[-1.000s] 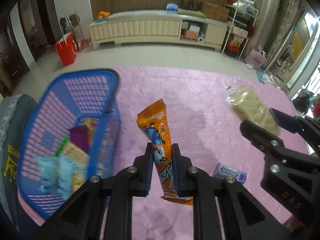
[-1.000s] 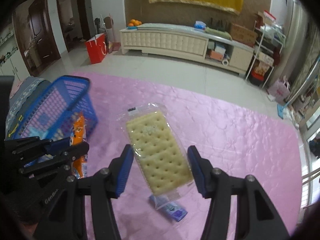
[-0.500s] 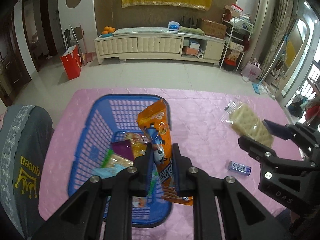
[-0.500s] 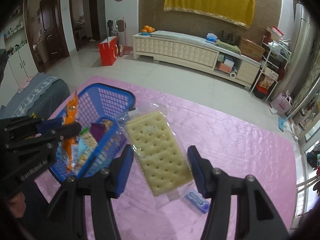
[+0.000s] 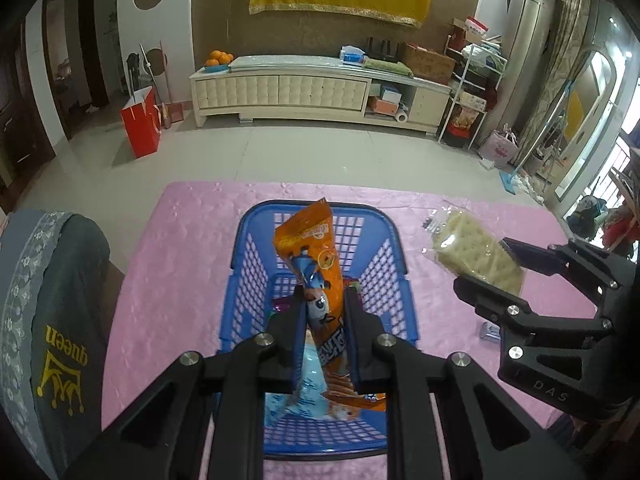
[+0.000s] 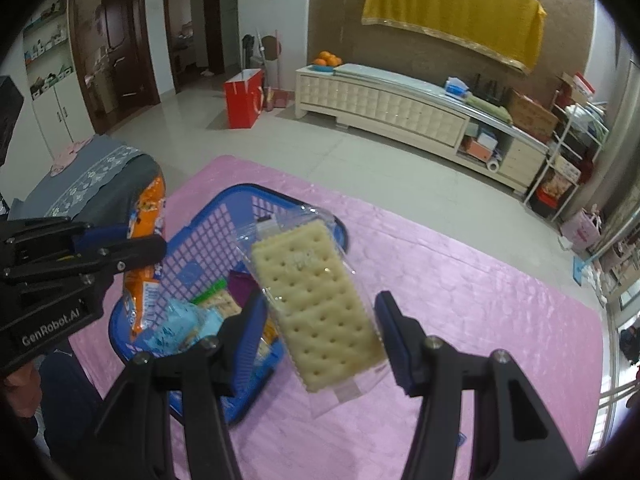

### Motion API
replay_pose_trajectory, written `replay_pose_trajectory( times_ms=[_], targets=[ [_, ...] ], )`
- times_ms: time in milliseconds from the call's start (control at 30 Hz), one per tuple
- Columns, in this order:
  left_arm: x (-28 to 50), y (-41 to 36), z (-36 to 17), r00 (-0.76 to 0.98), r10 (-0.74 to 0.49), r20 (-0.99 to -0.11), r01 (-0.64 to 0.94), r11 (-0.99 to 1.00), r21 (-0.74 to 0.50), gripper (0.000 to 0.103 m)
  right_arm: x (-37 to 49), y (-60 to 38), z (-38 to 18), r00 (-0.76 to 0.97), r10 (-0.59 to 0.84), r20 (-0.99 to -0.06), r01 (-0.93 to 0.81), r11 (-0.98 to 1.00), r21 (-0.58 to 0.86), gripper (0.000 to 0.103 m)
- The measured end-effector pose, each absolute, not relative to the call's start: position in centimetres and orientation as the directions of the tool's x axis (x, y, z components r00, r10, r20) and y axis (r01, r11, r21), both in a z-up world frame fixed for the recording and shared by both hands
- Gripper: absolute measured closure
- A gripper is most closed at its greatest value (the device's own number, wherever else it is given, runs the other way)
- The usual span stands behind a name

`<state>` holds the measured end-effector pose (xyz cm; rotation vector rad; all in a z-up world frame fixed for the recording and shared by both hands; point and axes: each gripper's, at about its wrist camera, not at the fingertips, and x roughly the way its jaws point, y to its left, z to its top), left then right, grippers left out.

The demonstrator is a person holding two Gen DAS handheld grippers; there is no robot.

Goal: Organize snacks
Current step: 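Carry the candy stick and cracker pack over the blue basket, then open both tools to drop the candy stick and crackers into the basket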

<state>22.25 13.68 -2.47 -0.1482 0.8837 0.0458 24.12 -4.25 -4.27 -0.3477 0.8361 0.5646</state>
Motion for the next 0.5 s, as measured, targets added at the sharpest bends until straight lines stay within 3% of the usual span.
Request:
replay_pose_trajectory(
  times_ms=[500],
  targets=[
    [26.6, 17.2, -6.5, 0.596, -0.123, -0.793, -0.031, 0.984, -0.176, 0.088, 27.4, 0.4, -8.0, 0.463, 0.313, -0.829, -0.614, 0.788, -0.045, 0.043]
  ],
)
